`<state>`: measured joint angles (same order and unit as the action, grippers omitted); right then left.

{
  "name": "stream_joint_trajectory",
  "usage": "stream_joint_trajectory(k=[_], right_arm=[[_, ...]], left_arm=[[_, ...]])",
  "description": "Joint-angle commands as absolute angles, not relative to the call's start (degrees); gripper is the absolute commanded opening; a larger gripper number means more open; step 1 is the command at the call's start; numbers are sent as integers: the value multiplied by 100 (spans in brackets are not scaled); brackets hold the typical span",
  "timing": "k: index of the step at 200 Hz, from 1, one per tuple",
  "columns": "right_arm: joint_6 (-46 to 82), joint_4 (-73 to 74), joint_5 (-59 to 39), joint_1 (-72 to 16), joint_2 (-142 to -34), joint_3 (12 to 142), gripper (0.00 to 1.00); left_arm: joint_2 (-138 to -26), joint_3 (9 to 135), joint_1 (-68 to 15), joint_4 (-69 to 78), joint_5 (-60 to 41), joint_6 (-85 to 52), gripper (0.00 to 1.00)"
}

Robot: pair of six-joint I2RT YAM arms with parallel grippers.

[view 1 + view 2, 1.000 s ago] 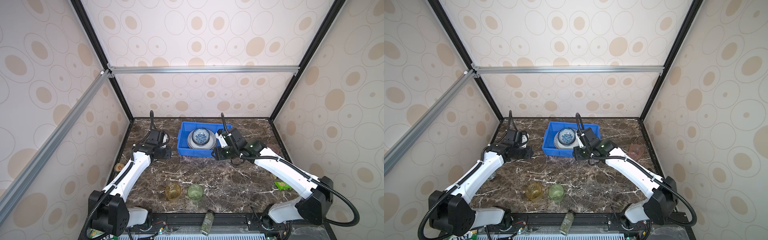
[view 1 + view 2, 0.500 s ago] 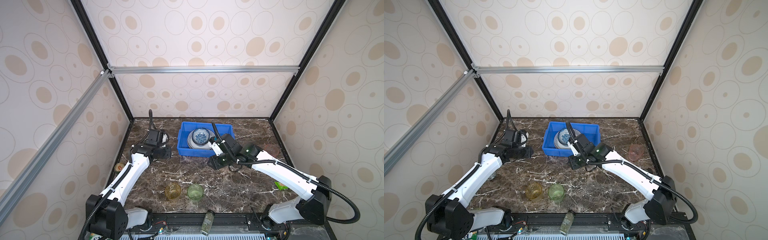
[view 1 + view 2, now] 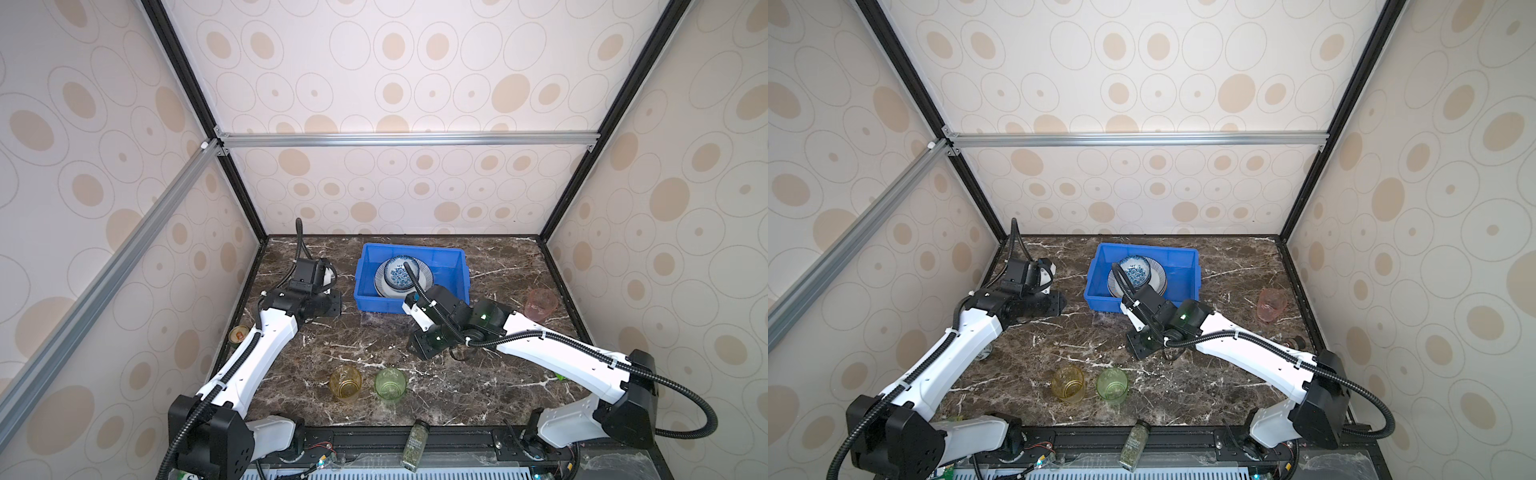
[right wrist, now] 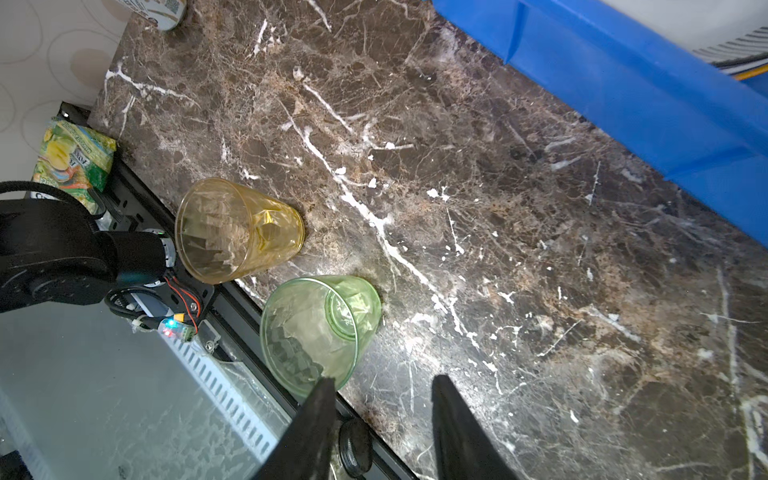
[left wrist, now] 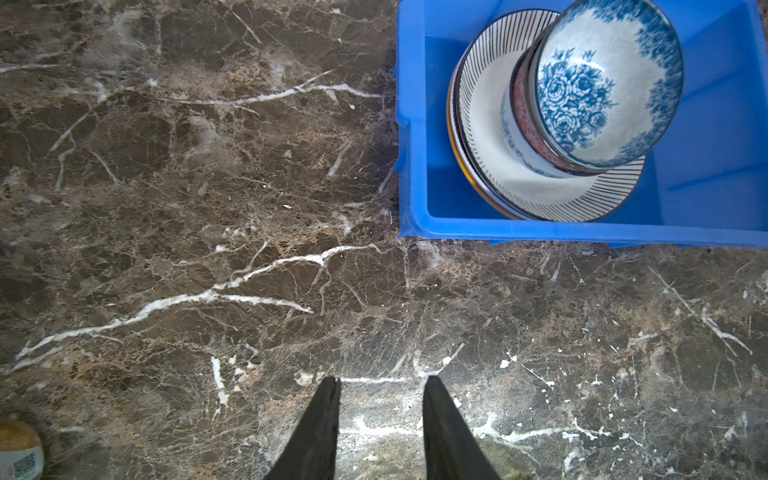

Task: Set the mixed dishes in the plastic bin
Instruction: 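Move the right gripper toward the green glass on the table and lower it, then close the right gripper on the green glass rim and lift it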

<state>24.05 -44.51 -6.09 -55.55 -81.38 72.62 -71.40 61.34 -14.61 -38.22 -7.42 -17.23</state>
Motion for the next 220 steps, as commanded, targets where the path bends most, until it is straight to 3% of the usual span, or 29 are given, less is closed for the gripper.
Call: stream_joint_trajectory(k=[1,104,220], right_arm=[[2577,-4482,-534,-5716,-8217,7091,41],[2709,-4569,94,-6572,-8990,7109,39],[2864,-4456,88,-6654,-9564,7213,33]], left_arm=[[-6989,6123,-1494,-3780,-756,-1758,35],[-6889,6047,-1498,-3760,-783,-1735,35],[-6796,5960,-1496,-3774,-738,-1685,35]])
